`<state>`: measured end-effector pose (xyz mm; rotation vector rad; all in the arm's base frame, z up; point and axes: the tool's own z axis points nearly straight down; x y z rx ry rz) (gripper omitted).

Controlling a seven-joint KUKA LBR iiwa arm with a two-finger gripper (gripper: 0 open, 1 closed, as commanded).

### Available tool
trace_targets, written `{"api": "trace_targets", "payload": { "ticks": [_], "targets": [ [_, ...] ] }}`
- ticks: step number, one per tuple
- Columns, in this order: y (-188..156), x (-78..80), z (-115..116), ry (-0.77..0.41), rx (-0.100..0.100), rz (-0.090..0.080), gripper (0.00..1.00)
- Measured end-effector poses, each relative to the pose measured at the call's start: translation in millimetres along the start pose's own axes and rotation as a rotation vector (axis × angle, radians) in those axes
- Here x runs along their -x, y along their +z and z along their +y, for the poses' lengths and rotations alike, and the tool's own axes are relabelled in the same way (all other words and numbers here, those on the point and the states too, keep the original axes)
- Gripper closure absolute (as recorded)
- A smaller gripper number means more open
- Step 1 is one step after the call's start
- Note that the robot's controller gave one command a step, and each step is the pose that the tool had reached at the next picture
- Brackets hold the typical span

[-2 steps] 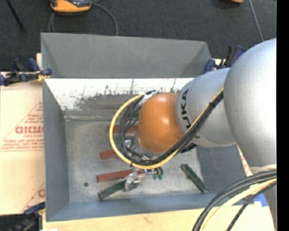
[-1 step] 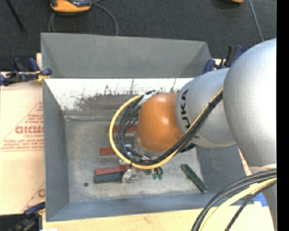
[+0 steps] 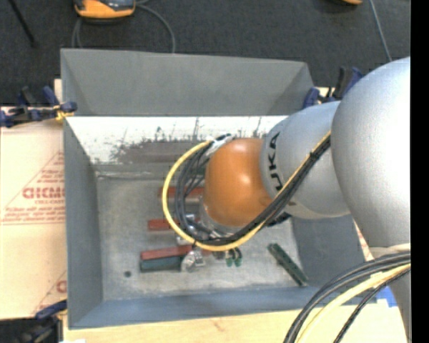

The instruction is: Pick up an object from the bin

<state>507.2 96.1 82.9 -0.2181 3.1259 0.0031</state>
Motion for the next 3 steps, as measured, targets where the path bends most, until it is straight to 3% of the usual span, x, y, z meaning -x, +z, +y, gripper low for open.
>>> {"api": "trace_targets", "payload": {
  "ticks": [3],
  "targets": [
    [-8.8,-0.7,-0.2,0.003,0.0,0.005,1.0]
  ]
}}
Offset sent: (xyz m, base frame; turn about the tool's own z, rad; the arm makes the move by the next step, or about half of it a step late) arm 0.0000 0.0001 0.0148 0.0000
